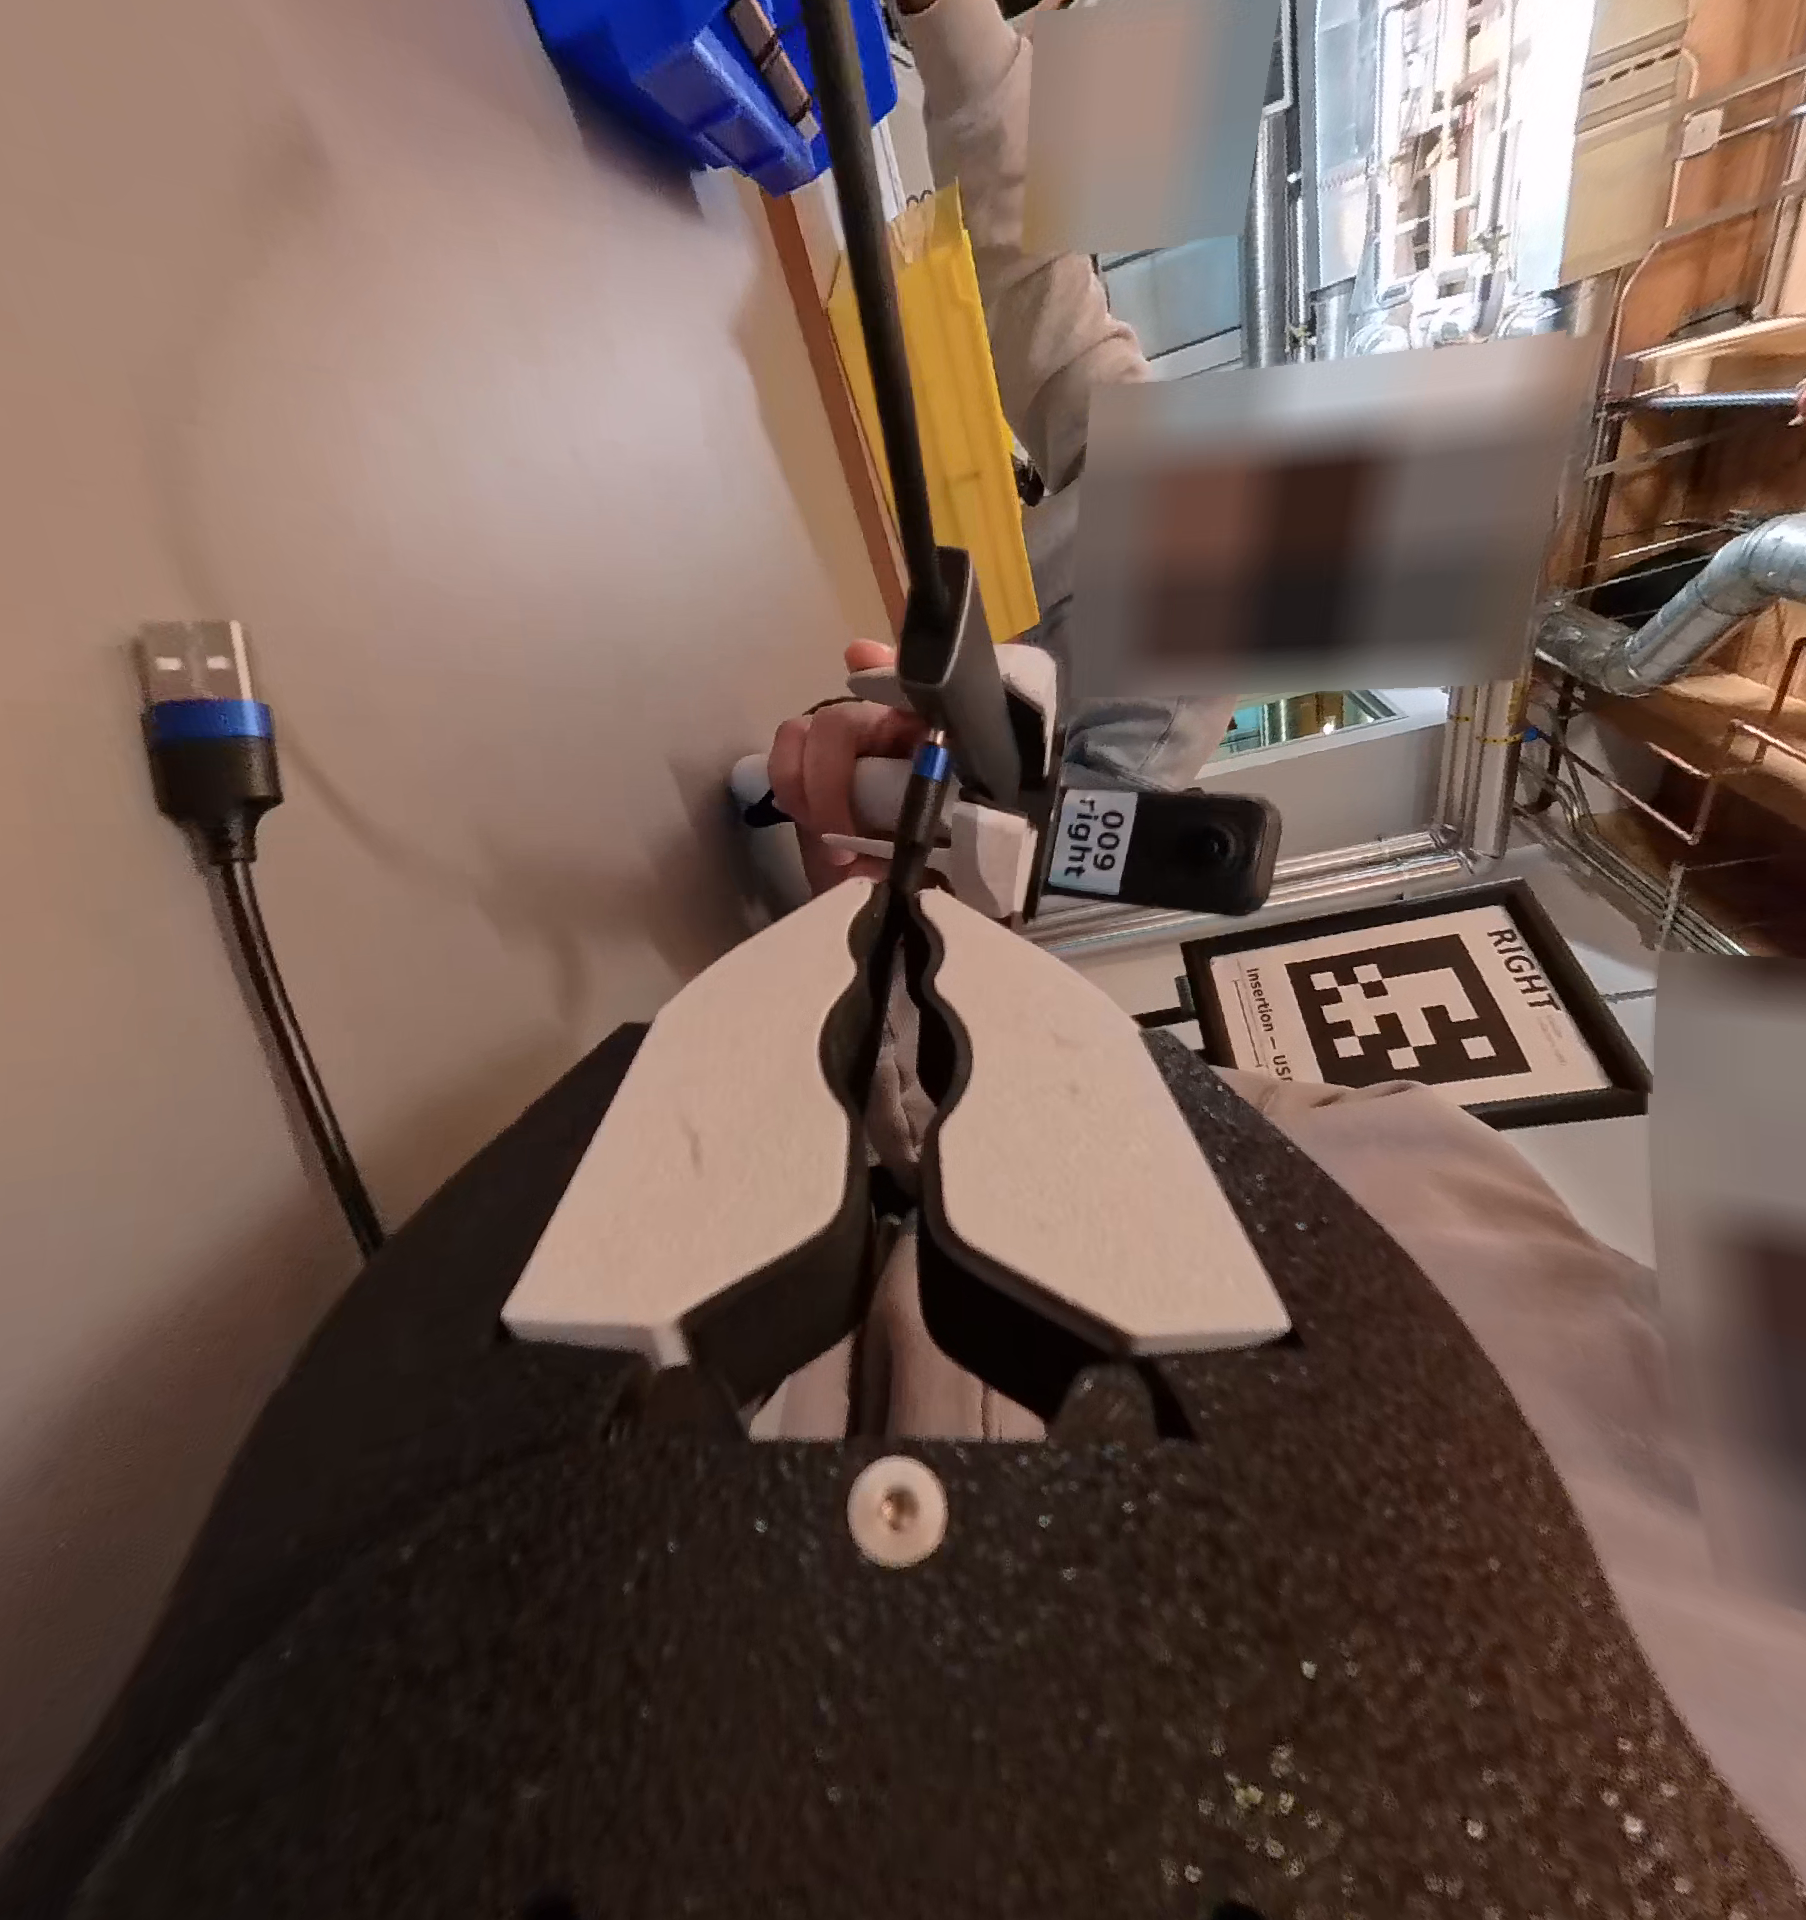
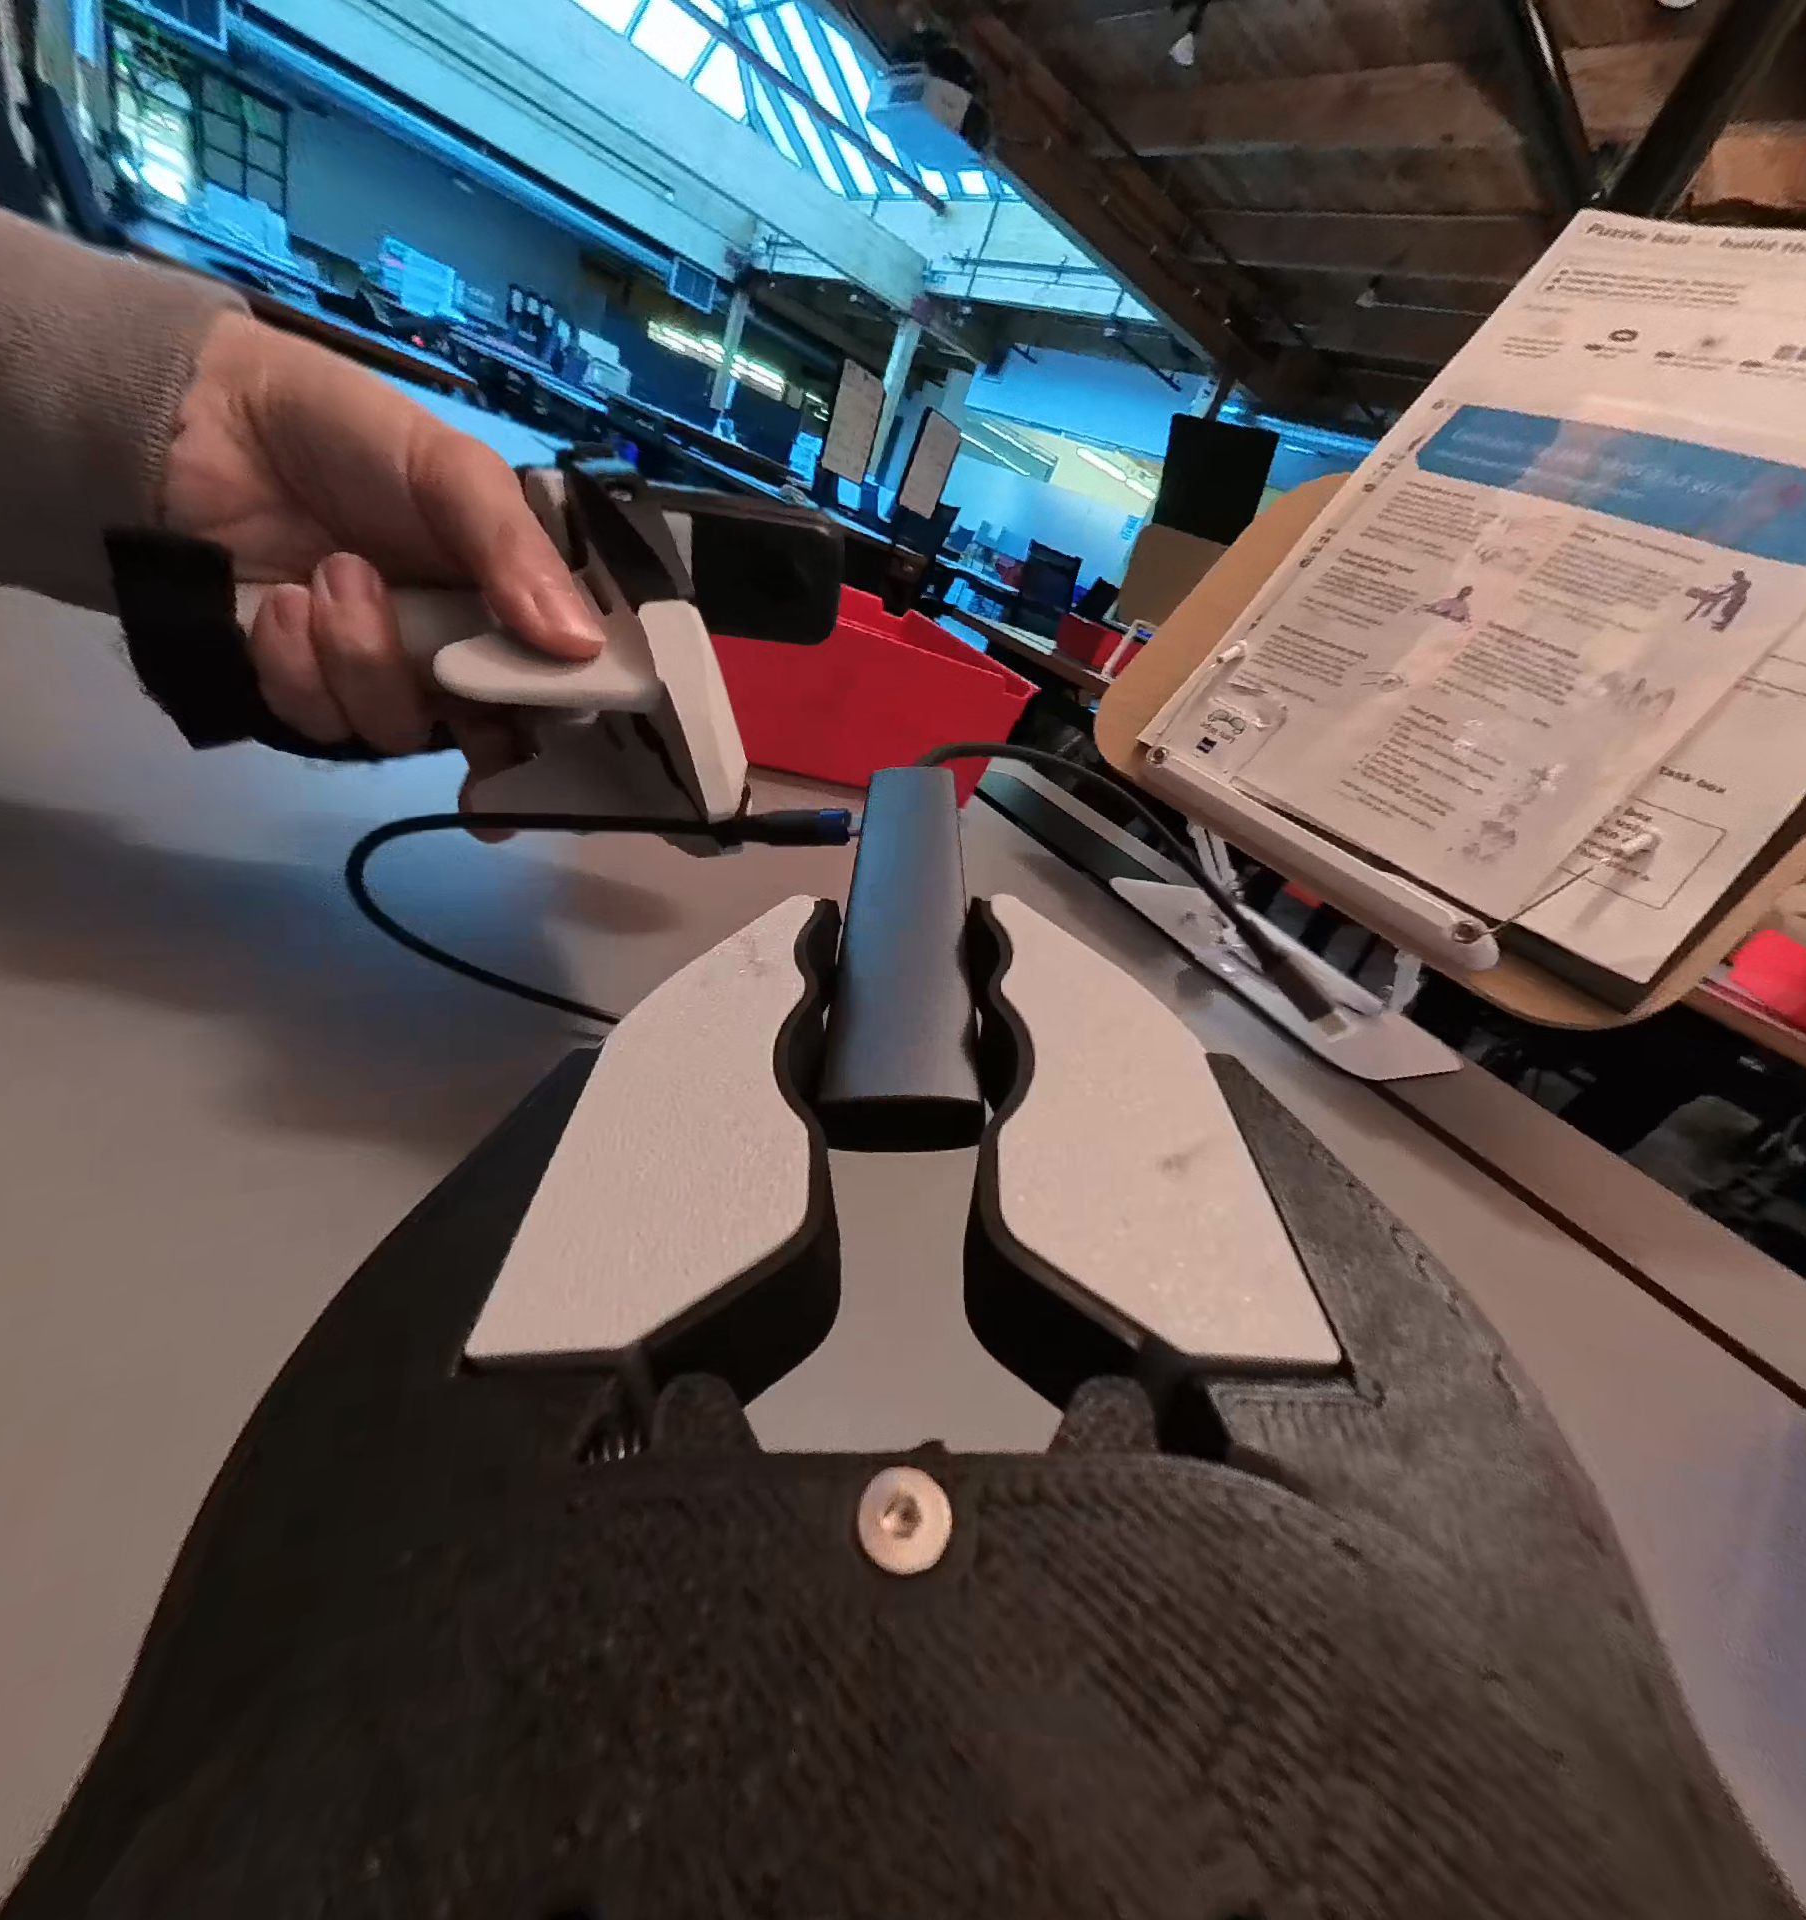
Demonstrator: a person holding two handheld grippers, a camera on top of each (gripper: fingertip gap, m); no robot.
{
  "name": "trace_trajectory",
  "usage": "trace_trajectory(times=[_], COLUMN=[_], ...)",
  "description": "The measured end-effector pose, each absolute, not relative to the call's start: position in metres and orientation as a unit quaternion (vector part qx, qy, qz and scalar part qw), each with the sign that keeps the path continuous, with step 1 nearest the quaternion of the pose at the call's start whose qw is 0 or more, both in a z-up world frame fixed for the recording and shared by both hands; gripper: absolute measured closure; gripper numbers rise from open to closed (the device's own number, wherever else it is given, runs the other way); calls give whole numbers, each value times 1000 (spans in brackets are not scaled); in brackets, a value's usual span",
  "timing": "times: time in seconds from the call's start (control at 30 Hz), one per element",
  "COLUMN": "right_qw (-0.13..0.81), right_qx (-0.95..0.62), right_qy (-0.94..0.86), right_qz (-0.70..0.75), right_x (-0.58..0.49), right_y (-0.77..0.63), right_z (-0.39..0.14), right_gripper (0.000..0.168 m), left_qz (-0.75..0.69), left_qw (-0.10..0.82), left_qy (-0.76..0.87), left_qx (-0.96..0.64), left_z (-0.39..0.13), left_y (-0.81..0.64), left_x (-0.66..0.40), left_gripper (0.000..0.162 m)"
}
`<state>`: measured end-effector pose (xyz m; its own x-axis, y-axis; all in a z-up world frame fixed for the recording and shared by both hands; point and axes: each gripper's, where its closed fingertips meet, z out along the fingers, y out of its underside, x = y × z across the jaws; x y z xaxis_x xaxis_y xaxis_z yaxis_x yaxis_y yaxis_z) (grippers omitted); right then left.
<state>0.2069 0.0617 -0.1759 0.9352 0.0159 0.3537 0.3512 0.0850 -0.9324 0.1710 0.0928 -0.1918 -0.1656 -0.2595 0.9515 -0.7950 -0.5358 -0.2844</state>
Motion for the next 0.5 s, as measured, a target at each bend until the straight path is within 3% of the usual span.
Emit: trace_trajectory(times=[0.2, 0.5], right_qw=[717, 732], right_qx=[-684, -679], right_qy=[-94, 44], right_qz=[-91, -29], right_x=[215, 232], right_y=[64, 67], right_z=[-178, -172], right_gripper=[143, 143], left_qz=[626, 583], left_qw=[116, -208], left_qy=[-470, -571], left_qx=[611, 540], left_z=[-194, -176], left_y=[96, 107], left_x=[181, 202], left_gripper=[160, 158])
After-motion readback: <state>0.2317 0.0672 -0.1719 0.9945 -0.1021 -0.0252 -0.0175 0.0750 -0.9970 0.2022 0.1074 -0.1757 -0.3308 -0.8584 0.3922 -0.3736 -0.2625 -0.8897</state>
